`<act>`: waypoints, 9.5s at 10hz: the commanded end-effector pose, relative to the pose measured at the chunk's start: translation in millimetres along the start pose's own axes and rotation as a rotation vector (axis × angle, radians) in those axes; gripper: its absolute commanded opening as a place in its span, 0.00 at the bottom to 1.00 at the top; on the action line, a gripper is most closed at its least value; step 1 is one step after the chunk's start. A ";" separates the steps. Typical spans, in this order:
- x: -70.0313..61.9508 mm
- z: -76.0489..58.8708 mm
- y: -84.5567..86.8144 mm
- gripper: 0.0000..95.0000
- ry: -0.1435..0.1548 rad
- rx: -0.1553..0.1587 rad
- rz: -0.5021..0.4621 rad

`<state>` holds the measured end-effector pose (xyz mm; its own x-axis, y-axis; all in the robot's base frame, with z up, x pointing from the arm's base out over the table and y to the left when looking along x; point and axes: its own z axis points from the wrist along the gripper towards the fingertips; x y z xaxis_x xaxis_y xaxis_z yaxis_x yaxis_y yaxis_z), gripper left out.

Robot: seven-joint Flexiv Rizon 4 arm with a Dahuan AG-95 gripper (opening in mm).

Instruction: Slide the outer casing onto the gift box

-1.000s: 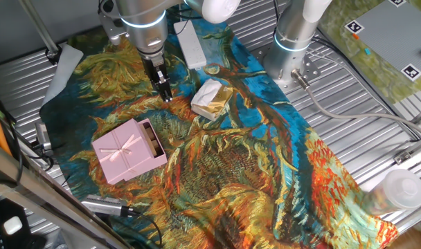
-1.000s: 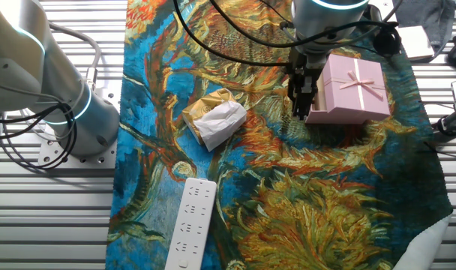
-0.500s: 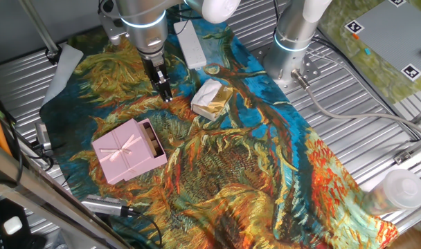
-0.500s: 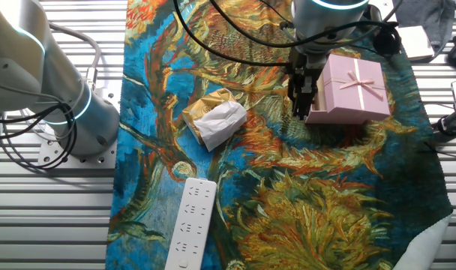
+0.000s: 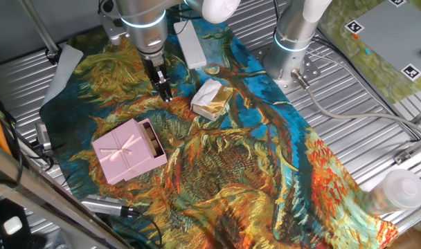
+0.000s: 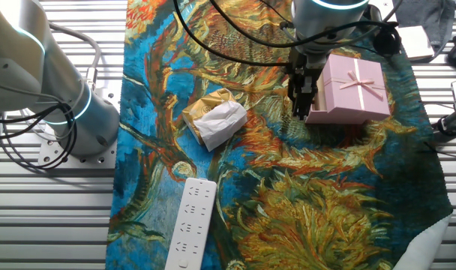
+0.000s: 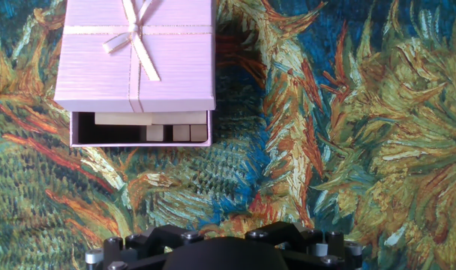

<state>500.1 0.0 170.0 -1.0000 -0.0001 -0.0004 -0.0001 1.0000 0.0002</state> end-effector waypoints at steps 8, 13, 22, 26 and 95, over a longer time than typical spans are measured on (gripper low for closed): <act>0.1 0.0 0.0 0.00 -0.019 -0.014 -0.035; 0.1 0.0 0.0 0.00 -0.019 -0.014 -0.035; 0.1 0.0 0.0 0.00 -0.019 -0.013 -0.035; 0.1 0.0 0.0 0.00 -0.018 -0.013 -0.035; -125.6 1.2 2.2 0.00 0.047 -0.029 -0.521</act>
<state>626.8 2.4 168.3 -0.8672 -0.4967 0.0351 -0.4954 0.8678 0.0387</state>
